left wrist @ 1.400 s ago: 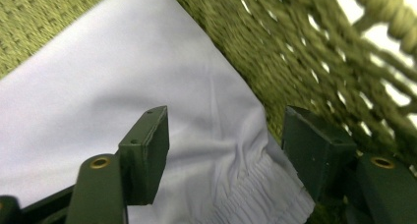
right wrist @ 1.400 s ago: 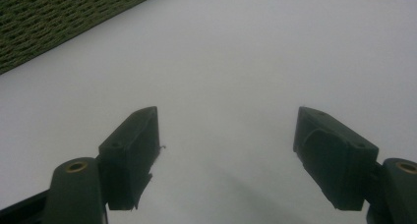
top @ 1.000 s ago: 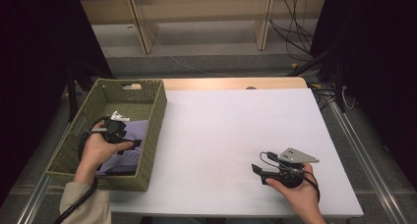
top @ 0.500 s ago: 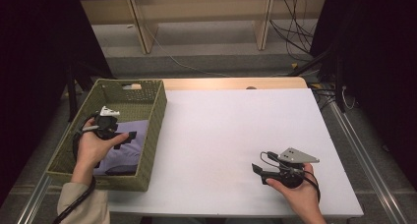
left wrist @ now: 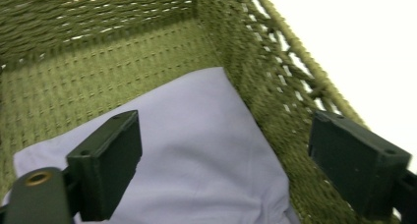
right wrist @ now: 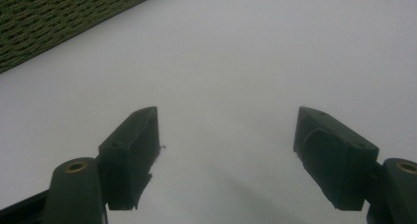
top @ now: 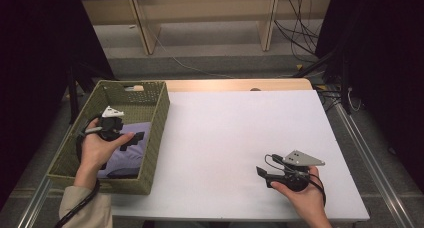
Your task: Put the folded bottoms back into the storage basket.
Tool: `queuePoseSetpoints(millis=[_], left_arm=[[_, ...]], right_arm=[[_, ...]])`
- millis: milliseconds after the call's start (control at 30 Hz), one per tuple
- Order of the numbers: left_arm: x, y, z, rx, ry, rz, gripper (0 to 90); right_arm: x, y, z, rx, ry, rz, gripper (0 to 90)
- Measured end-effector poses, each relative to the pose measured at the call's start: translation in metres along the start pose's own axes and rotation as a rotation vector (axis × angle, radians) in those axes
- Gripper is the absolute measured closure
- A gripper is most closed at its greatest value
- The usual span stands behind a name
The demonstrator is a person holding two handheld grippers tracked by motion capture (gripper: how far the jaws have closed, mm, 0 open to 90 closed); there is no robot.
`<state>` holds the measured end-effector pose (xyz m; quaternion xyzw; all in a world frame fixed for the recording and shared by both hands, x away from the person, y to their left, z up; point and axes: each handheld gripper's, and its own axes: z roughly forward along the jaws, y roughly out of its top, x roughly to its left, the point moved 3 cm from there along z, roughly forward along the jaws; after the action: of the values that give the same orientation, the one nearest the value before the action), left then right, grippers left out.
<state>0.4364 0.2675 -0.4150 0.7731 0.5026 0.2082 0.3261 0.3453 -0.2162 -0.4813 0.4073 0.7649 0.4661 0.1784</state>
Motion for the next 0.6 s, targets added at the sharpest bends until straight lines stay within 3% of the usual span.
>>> queuePoseSetpoints(millis=[200,333,600], left_arm=[[-0.007,0.004,-0.002,-0.020,-0.018,0.018,8.0],[-0.012,0.006,-0.006,-0.028,-0.015,0.059,10.2],[-0.014,0.010,-0.015,-0.050,-0.009,0.055,7.5]], right_arm=[[0.000,0.000,0.000,0.000,-0.002,-0.002,26.3],[-0.001,0.000,-0.001,-0.001,-0.001,-0.002,26.3],[-0.001,0.000,-0.001,-0.001,-0.002,-0.005,26.2]])
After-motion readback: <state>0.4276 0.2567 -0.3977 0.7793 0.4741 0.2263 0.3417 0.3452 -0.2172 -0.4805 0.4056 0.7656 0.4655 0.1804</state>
